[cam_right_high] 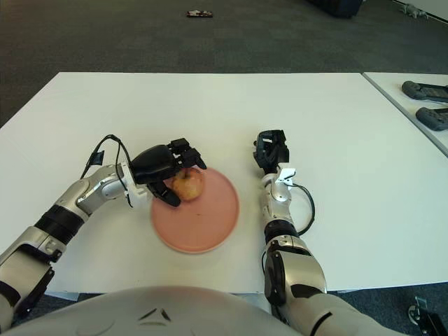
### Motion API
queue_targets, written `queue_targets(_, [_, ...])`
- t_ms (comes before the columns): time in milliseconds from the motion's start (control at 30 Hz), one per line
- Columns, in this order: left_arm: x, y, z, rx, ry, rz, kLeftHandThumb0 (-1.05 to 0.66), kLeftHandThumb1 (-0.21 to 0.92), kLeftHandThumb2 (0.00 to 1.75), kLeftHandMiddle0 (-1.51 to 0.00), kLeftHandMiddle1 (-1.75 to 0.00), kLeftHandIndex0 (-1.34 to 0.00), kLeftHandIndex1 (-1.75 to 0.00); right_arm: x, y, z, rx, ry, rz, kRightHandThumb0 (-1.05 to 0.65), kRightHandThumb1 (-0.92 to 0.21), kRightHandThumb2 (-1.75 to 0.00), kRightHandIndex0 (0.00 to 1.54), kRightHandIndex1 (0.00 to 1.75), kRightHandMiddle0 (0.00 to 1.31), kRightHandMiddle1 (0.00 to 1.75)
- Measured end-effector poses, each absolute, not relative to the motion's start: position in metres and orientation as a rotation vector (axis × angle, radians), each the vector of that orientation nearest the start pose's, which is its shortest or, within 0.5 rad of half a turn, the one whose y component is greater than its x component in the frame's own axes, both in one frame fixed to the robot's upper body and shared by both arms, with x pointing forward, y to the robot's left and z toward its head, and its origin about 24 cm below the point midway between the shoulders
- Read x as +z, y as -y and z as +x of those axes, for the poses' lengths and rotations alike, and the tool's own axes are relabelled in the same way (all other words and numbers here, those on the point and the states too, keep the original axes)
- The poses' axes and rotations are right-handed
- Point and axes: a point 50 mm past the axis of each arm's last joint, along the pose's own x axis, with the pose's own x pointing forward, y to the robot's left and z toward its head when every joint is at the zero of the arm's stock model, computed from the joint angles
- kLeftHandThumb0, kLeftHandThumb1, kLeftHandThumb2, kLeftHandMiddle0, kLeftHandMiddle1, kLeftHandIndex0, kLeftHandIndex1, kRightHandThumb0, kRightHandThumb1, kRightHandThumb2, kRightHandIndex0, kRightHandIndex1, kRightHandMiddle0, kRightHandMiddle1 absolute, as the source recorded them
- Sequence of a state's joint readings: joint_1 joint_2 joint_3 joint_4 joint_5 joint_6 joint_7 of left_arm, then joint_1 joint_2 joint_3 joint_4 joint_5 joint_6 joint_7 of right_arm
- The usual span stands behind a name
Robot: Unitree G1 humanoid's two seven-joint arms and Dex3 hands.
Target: Put the apple into the plate.
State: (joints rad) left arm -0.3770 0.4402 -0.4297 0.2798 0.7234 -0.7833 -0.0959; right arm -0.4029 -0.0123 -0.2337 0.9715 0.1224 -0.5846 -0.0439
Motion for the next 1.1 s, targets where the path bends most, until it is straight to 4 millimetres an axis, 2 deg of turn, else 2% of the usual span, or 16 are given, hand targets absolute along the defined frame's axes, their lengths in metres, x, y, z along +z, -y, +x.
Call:
queue_targets(167, [0.0829,-0.0864,0.2632,-0.912,0.788,1.126,-1.01,0.92,0.65,0.00,-0.19,0.00,-0.66,-0.0137,0.1737,0.2961,-0.225,0.002,0.150,-0.36,-0.80,-0.68,0.40,1.46,0.27,1.75])
queue_targets(467, [0.0841,-0.0866,0.2634,-0.910,0.786,1.131,-0.98,0.92,0.71,0.00,-0.15,0.00,-0.53,-0.0136,0.1732,0.2950,-0.224,-0.001,0.133,-0.36,-0.80,-0.68,0.38,1.48,0.26,1.75])
queue_targets(767, [0.0842,-0.0870,0.2636,-0.904,0.788,1.128,-0.96,0.92,0.76,-0.02,-0.15,0.00,-0.54,-0.0135,0.1736,0.2946,-0.222,-0.004,0.128,-0.37,-0.80,-0.69,0.37,1.47,0.27,1.75])
queue_targets(1100, [0.0859,-0.0917,0.2667,-0.868,0.781,1.098,-0.95,0.92,0.73,-0.02,-0.14,0.00,-0.56,-0.0130,0.1724,0.2937,-0.220,0.001,0.127,-0.37,-0.79,-0.70,0.39,1.48,0.27,1.75])
